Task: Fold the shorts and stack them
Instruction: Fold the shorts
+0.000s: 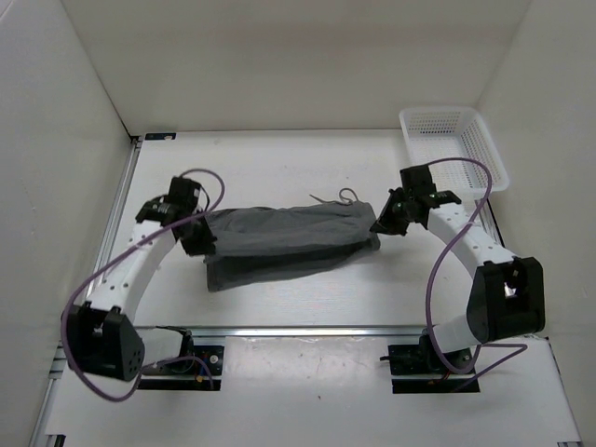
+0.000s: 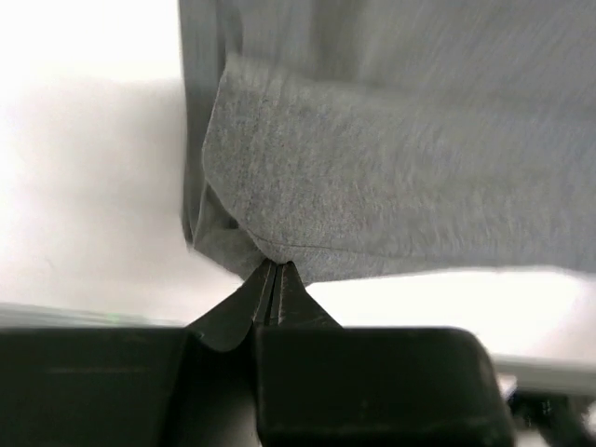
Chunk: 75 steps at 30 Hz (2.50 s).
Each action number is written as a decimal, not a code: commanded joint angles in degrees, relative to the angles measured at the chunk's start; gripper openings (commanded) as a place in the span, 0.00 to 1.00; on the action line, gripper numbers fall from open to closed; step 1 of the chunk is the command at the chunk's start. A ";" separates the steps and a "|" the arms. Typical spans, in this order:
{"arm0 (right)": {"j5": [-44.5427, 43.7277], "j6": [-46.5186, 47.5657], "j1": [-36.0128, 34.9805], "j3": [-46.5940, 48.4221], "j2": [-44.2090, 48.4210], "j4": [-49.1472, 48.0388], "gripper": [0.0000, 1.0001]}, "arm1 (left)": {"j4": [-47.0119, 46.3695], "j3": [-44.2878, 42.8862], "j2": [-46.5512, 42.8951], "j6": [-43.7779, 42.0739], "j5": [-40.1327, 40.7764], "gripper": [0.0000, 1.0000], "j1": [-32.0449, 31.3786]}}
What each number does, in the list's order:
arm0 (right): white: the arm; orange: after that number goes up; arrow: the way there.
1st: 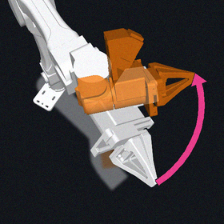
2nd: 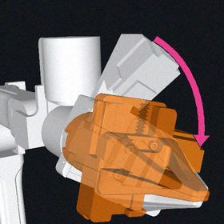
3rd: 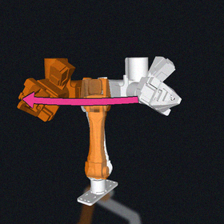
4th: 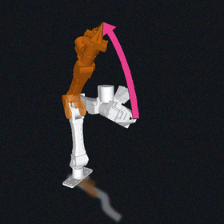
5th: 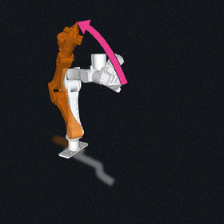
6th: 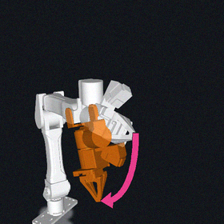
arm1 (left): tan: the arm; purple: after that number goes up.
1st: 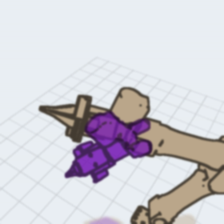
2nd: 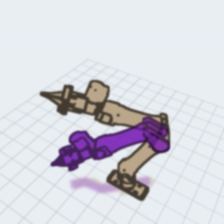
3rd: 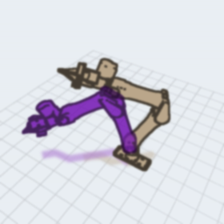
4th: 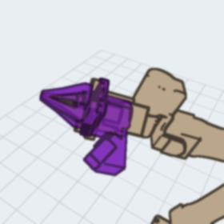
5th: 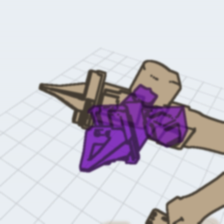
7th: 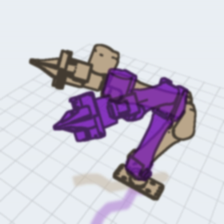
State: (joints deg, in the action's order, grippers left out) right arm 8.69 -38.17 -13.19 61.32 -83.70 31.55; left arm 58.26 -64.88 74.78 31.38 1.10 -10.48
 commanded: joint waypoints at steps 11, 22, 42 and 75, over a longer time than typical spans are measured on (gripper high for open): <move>-4.47 5.47 0.18 -2.00 1.35 -0.26 0.84 | 2.75 7.85 -9.23 7.91 0.65 0.79 -2.00; -0.51 8.64 0.18 -0.85 -2.52 0.97 0.85 | -7.55 6.44 9.13 8.61 -3.31 0.84 0.37; 0.01 9.70 0.18 -0.85 -1.38 2.02 0.84 | -7.55 -17.21 35.52 4.22 1.09 0.90 8.80; -1.57 9.70 0.18 0.73 -4.01 3.08 0.85 | -1.48 -30.12 35.95 0.44 5.05 0.18 12.06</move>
State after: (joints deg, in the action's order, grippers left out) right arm 7.44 -29.50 -13.13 59.77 -87.48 34.09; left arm 55.66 -92.73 109.10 32.53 4.60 0.91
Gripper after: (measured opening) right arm 0.847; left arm 0.163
